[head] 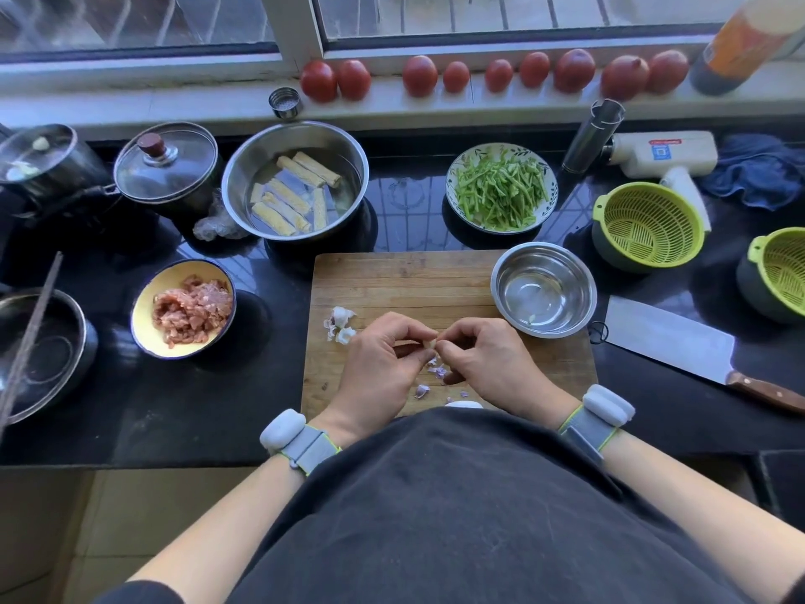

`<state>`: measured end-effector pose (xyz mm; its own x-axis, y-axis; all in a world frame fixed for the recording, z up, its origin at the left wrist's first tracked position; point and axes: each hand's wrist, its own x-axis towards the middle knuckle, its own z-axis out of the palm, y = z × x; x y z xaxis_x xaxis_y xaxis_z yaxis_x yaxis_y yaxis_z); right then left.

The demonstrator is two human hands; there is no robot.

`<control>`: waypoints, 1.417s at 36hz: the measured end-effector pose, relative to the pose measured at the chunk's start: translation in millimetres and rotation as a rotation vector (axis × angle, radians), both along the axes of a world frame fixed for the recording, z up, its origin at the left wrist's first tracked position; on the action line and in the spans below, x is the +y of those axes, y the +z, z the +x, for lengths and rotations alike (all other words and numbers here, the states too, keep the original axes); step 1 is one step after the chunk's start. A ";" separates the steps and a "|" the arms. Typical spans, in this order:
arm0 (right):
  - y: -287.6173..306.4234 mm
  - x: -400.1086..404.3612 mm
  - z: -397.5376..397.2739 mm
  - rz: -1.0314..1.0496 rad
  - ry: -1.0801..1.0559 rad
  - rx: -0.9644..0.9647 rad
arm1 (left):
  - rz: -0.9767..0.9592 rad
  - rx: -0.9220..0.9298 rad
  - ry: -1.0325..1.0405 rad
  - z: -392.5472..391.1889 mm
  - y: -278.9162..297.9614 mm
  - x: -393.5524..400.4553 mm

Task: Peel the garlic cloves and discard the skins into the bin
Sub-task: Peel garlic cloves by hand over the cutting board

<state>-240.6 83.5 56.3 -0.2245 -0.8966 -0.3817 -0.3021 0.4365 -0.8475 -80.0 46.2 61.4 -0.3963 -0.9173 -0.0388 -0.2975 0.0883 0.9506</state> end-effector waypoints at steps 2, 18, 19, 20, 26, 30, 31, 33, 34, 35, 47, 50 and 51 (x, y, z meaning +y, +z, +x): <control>1.2 -0.6 1.1 0.012 -0.013 -0.022 | -0.054 -0.028 -0.013 0.1 0.2 -0.8; 0.8 1.0 1.1 0.012 -0.019 -0.032 | 0.449 0.269 0.134 -1.3 -6.4 0.1; 0.8 1.1 1.1 0.012 -0.019 -0.035 | 0.485 0.297 0.148 -1.6 -5.9 0.0; 0.9 1.2 1.2 0.012 -0.020 -0.036 | 0.515 0.321 0.162 -2.1 -6.1 0.1; 2.5 0.9 2.0 0.009 -0.015 -0.022 | 0.631 0.399 0.196 -2.3 -5.6 -0.9; 4.0 0.7 2.7 0.004 -0.015 -0.024 | 0.712 0.437 0.216 -2.6 -6.8 -1.7; 4.9 0.8 3.0 0.005 -0.015 -0.025 | 0.735 0.449 0.224 -2.6 -7.3 -2.2; 6.9 0.8 3.6 0.007 -0.014 -0.021 | 0.785 0.474 0.240 -2.2 -8.0 -2.9; 7.8 1.0 3.8 0.008 -0.013 -0.019 | 0.809 0.488 0.249 -1.9 -8.2 -3.1; 8.6 1.1 4.1 0.009 -0.012 -0.016 | 0.829 0.499 0.256 -1.5 -8.3 -3.1; 3.5 -0.1 -0.8 -0.010 -0.033 0.083 | 0.896 0.536 0.263 2.8 -10.5 -4.0; -0.3 -0.6 -3.5 -0.010 -0.040 0.082 | 0.816 0.450 0.259 3.5 -13.8 -4.1; -1.8 -0.6 -3.8 -0.006 -0.039 0.081 | 0.787 0.417 0.255 3.9 -15.1 -4.2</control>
<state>-244.4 82.9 54.4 -0.2893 -0.8888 -0.3554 -0.3521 0.4441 -0.8239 -76.1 41.9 46.2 -0.3080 -0.7482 -0.5876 0.1602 -0.6496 0.7432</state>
